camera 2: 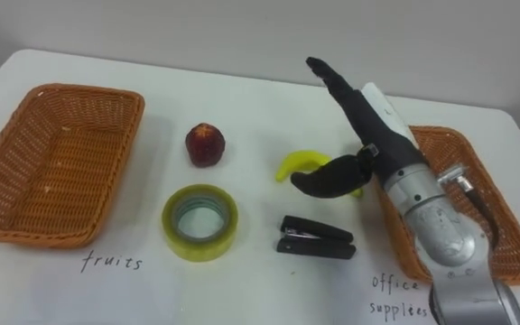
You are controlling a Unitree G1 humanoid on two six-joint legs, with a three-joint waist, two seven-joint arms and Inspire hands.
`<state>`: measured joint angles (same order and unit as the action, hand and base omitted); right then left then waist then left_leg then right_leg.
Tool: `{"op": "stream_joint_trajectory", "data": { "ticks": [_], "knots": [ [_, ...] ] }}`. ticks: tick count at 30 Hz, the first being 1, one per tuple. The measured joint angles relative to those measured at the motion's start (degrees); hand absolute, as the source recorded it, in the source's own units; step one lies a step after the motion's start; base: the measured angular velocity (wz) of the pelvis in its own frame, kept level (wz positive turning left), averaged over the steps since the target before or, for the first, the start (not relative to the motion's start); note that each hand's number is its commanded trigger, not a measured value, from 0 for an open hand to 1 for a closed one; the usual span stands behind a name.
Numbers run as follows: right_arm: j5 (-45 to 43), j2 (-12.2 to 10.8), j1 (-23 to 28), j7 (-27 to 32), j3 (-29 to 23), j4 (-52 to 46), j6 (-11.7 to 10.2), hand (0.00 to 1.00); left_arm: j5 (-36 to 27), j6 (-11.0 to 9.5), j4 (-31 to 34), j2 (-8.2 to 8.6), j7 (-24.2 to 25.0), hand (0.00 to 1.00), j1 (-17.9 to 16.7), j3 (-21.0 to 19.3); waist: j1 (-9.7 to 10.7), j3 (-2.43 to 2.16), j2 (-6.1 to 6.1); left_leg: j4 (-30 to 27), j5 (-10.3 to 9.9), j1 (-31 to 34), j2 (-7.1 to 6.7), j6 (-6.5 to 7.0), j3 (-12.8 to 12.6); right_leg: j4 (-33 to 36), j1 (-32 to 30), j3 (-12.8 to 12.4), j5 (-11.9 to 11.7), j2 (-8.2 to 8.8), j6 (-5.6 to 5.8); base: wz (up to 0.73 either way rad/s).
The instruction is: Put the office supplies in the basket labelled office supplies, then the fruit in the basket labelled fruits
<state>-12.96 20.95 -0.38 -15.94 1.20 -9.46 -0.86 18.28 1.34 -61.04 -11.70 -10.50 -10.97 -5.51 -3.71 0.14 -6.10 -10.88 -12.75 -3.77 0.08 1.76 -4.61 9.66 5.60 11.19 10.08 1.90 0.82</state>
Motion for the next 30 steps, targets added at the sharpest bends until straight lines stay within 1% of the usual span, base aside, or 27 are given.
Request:
{"op": "stream_joint_trajectory", "data": {
  "ticks": [4,6,8,14,17,21,22,23,25,26,30],
  "knots": [
    [-0.37,0.01,1.90,-1.22,0.02,0.00,0.65,0.00,-0.03,0.00,0.01,-0.06,-0.10,0.00,-0.22,0.03,-0.10,-0.12,-0.16,-0.01,0.01,0.01,0.01,0.00,0.14,-0.03,0.05,-0.05,0.00,0.01,0.00,0.02],
    [-0.39,0.01,3.35,-2.19,0.13,0.00,1.31,0.00,-0.03,0.01,0.01,-0.09,-0.12,0.00,-0.52,0.09,-0.79,-0.14,-0.23,-0.02,0.01,-0.04,0.04,0.01,0.12,-0.05,0.04,-0.15,0.00,0.06,0.00,0.00],
    [-0.80,0.01,4.02,-2.71,0.47,0.06,2.05,0.00,-0.04,0.01,0.01,-0.18,-0.12,0.00,-0.50,0.09,-1.04,-0.11,-0.20,-0.04,0.01,-0.02,0.02,0.01,0.12,-0.05,0.05,-0.20,0.00,0.08,0.00,0.00],
    [-1.08,0.18,4.23,-5.64,2.08,0.07,2.58,0.00,-0.08,0.02,0.53,-0.54,-0.10,0.00,-0.59,0.08,-1.16,-0.02,-0.27,-0.47,0.00,0.07,0.05,0.01,0.19,0.02,0.26,-0.11,-0.01,0.09,0.00,0.00],
    [-1.25,0.20,4.22,-7.44,2.08,0.12,3.47,0.00,-0.07,0.03,2.36,-0.55,-0.01,0.00,-0.88,0.09,-1.34,0.19,-0.68,-0.40,-0.03,0.21,0.07,0.01,0.25,0.10,0.26,0.01,-0.09,0.07,-0.14,0.00],
    [-1.92,0.19,4.10,-10.26,2.12,3.70,3.49,0.00,-0.27,0.02,3.89,-0.63,0.59,0.00,-1.09,0.14,-1.59,0.45,-1.32,-0.56,-0.04,0.31,0.06,0.03,0.24,0.18,0.17,-0.01,-0.18,0.06,-0.23,0.00],
    [-2.44,0.19,4.10,-10.86,2.15,4.35,3.57,0.00,-0.27,0.02,3.99,-0.64,0.90,0.00,-1.08,0.14,-1.59,0.43,-1.37,-0.59,-0.04,0.37,0.06,0.04,0.24,0.19,0.12,-0.01,-0.19,0.07,-0.22,0.00],
    [-3.43,0.19,4.11,-11.97,2.22,5.14,4.50,0.00,-0.29,0.03,4.23,-0.65,1.24,0.00,-1.09,0.18,-1.59,0.43,-1.39,-0.62,-0.05,0.52,0.05,0.04,0.24,0.19,-0.02,-0.02,-0.21,0.09,-0.21,0.00],
    [-4.41,0.17,4.11,-13.45,2.21,6.39,5.15,0.00,-0.29,0.03,4.43,-0.67,1.24,0.00,-1.10,0.18,-1.62,0.42,-1.41,-0.63,-0.05,0.68,0.04,0.04,0.22,0.18,-0.22,-0.02,-0.22,0.08,-0.21,0.00],
    [-4.97,0.17,4.10,-14.20,2.21,6.49,5.94,0.00,-0.30,0.06,4.66,-0.67,1.25,0.00,-1.12,0.19,-1.62,0.37,-1.45,-0.63,-0.04,0.89,0.05,0.04,0.21,0.18,-0.45,-0.03,-0.22,0.07,-0.21,0.00],
    [-5.41,0.17,4.10,-15.76,2.21,7.21,6.54,0.00,-0.29,0.18,6.60,-0.67,1.28,0.00,-1.09,0.22,-1.61,0.28,-1.57,-0.87,0.01,1.01,0.05,0.03,0.19,0.09,-0.61,-0.19,-0.22,0.04,-0.22,0.00]
  ]
}}
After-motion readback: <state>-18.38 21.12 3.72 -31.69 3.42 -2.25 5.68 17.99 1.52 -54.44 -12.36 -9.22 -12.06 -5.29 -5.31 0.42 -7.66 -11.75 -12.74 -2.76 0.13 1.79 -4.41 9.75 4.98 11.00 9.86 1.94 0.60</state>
